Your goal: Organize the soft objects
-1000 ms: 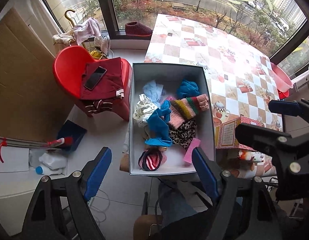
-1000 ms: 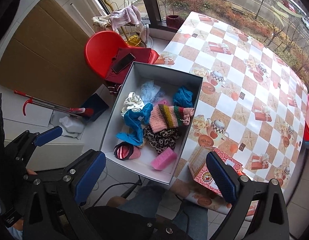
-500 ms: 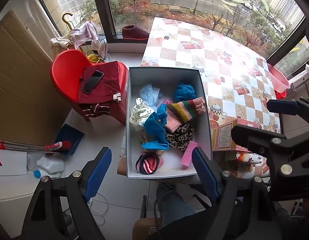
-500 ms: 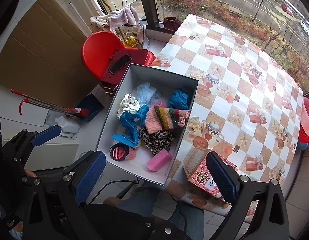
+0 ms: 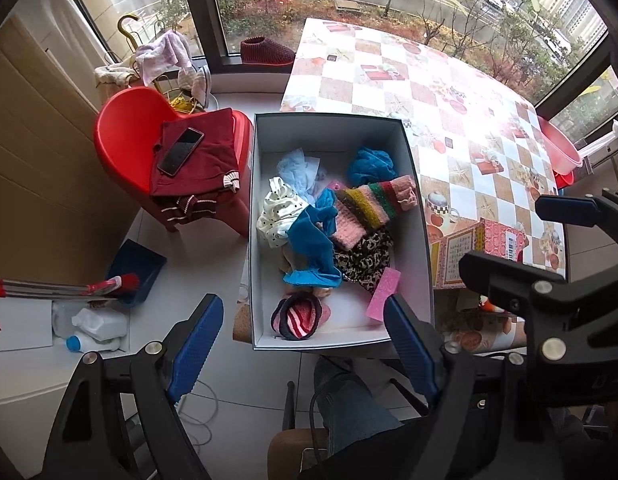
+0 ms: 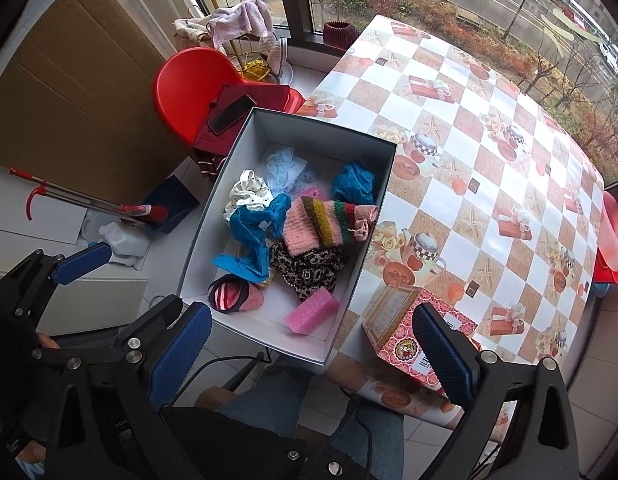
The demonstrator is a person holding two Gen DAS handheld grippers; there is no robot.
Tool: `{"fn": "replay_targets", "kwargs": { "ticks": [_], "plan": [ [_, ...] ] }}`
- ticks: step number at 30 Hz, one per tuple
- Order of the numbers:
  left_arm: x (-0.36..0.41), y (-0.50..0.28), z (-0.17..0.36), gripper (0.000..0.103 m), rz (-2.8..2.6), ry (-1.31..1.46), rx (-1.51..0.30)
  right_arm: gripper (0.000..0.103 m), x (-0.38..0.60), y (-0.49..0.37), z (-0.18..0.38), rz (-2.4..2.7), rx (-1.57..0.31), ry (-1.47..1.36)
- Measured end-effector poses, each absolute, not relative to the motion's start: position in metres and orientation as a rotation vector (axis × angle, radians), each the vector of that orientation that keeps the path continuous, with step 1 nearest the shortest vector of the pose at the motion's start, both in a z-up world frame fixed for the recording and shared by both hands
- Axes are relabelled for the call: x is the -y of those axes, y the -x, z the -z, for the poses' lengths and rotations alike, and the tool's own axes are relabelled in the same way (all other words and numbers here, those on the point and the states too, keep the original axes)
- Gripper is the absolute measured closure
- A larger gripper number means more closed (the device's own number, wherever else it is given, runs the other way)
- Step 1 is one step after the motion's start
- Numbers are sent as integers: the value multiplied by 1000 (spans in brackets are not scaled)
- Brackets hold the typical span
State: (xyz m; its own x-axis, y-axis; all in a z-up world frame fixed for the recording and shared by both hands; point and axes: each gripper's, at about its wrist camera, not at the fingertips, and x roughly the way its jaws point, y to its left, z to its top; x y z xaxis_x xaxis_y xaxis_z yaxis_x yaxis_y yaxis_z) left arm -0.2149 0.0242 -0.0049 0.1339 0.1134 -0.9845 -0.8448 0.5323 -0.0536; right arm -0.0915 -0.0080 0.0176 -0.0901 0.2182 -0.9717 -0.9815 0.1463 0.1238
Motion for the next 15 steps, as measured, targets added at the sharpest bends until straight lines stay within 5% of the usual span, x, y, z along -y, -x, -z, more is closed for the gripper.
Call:
{"fn": "replay_targets", "kwargs": {
  "ticks": [15],
  "plan": [
    [-22, 215, 48, 18, -741, 816, -1336, 2, -2, 99, 15, -1226, -1223, 942]
  ]
}}
